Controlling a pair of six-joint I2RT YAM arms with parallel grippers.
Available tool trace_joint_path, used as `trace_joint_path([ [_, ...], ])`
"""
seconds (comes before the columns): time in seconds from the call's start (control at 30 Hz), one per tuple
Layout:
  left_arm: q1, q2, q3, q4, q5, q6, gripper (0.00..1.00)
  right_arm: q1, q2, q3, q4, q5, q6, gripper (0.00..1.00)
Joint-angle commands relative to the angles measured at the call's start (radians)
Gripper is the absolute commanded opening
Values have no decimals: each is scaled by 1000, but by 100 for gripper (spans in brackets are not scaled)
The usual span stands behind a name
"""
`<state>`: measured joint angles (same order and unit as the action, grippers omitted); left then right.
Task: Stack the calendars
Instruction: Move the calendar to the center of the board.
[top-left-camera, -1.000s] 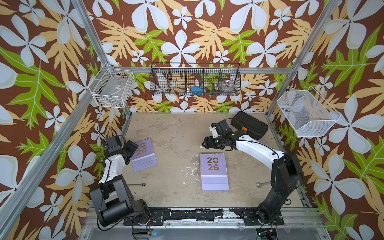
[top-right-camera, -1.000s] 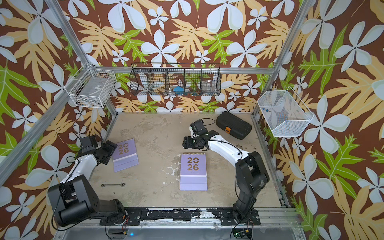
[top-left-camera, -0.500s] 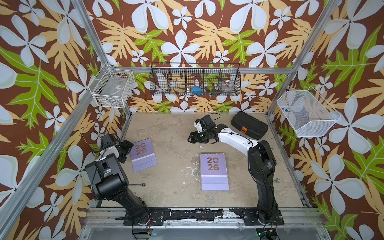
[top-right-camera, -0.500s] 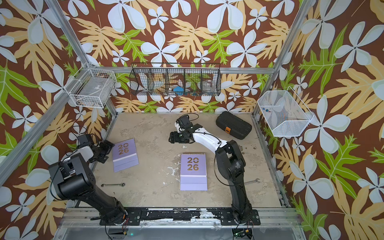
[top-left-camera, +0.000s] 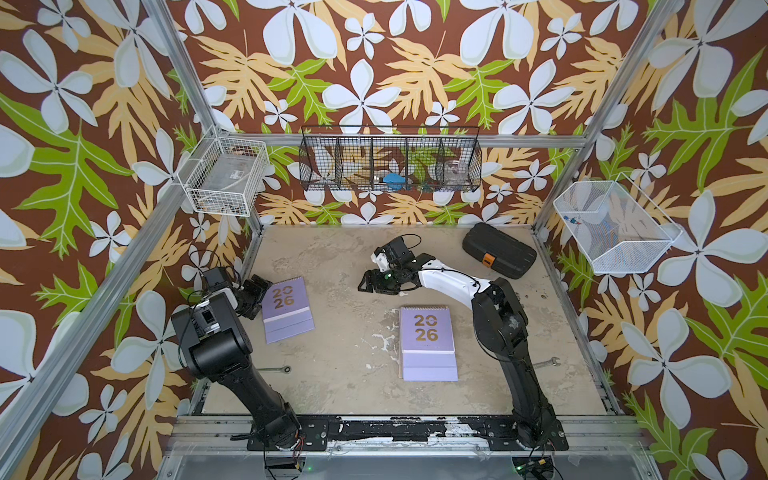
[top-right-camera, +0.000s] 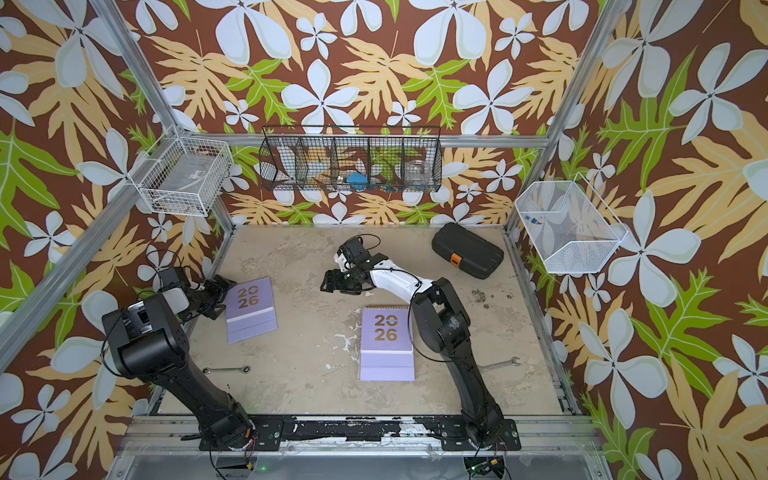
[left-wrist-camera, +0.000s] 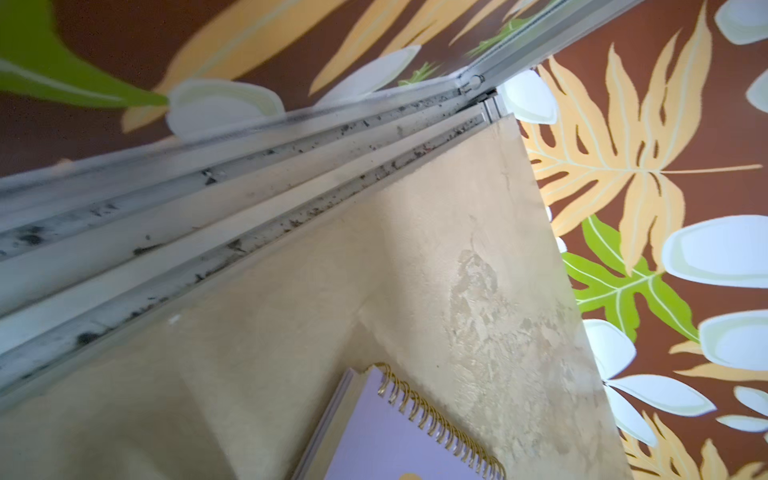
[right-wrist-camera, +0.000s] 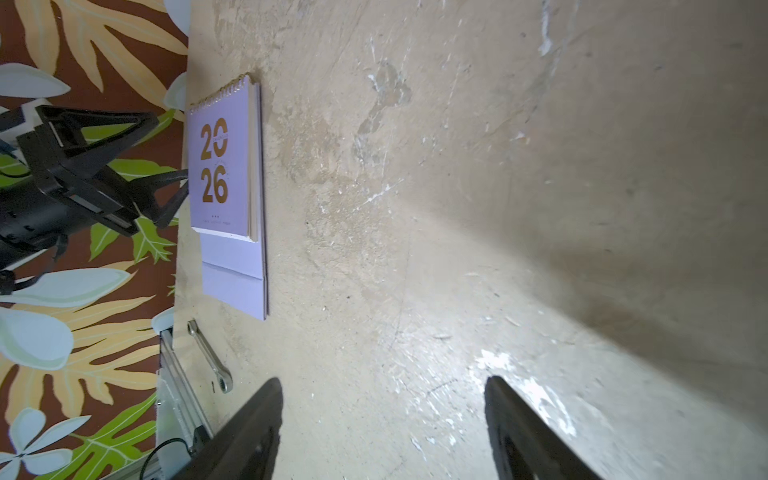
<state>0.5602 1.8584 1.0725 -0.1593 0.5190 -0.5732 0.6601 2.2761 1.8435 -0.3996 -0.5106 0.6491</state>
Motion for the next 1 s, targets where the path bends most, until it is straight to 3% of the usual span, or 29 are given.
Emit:
trace_joint_path([
  [0.0,-17,13,-30,-65,41,-4,92,3,18,10,81,-72,81,77],
  [0.5,-119,-70,-183,-25,78,-40,92,54,97,39,159,-75,269,78],
  [0.97,-184,-155,-351,56,127,-84,93,107,141,22,205,-104,306,81],
])
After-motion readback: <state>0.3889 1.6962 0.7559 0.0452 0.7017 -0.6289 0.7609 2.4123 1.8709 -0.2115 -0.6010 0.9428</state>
